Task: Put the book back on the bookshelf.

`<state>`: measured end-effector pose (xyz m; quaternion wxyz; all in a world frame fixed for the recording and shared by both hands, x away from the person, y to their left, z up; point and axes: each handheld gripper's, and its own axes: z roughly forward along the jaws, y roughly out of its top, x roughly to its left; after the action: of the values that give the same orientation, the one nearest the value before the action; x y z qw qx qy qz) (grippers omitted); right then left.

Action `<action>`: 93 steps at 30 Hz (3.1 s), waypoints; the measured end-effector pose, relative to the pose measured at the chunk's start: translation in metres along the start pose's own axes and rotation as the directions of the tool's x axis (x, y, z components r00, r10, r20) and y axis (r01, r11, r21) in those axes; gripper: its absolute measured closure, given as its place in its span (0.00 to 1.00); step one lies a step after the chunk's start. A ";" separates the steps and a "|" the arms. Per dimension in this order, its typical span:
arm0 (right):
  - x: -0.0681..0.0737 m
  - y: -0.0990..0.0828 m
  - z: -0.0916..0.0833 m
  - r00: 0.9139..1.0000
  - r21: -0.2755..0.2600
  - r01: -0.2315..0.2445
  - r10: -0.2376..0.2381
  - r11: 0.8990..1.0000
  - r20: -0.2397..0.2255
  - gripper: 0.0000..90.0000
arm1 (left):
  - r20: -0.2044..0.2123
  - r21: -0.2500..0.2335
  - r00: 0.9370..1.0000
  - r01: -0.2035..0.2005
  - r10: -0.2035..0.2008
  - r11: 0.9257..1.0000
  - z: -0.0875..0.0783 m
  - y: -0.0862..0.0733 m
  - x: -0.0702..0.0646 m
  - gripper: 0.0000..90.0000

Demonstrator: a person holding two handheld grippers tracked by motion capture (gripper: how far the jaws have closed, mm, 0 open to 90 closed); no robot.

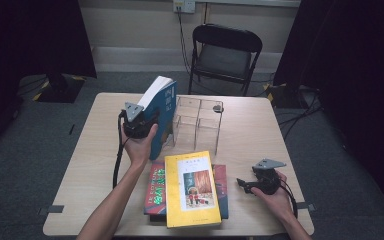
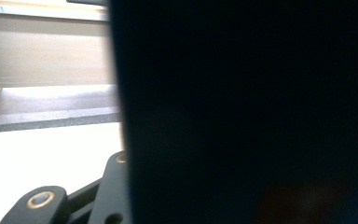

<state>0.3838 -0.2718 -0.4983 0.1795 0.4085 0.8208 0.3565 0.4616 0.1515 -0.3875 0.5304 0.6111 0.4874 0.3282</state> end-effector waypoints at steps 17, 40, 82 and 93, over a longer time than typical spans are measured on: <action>0.000 -0.001 0.000 1.000 -0.007 0.003 -0.003 1.000 -0.002 0.19 | 0.048 -0.012 0.999 -0.010 0.010 1.000 -0.016 0.014 0.004 0.60; 0.000 -0.001 0.000 1.000 -0.009 0.003 -0.003 1.000 -0.001 0.19 | 0.137 0.097 0.991 -0.001 -0.012 0.995 -0.029 0.047 0.016 0.56; 0.000 -0.001 0.001 1.000 -0.011 -0.001 0.001 1.000 0.000 0.19 | 0.029 0.814 0.999 -0.036 0.021 0.580 0.048 0.141 0.003 0.60; 0.000 -0.001 0.001 1.000 -0.010 -0.002 0.002 1.000 -0.002 0.19 | 0.045 0.862 0.998 -0.060 0.041 0.503 0.065 0.125 0.001 0.60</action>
<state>0.3840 -0.2720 -0.4992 0.1806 0.4080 0.8188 0.3611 0.5523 0.1364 -0.2809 0.1506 0.8110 0.5630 0.0514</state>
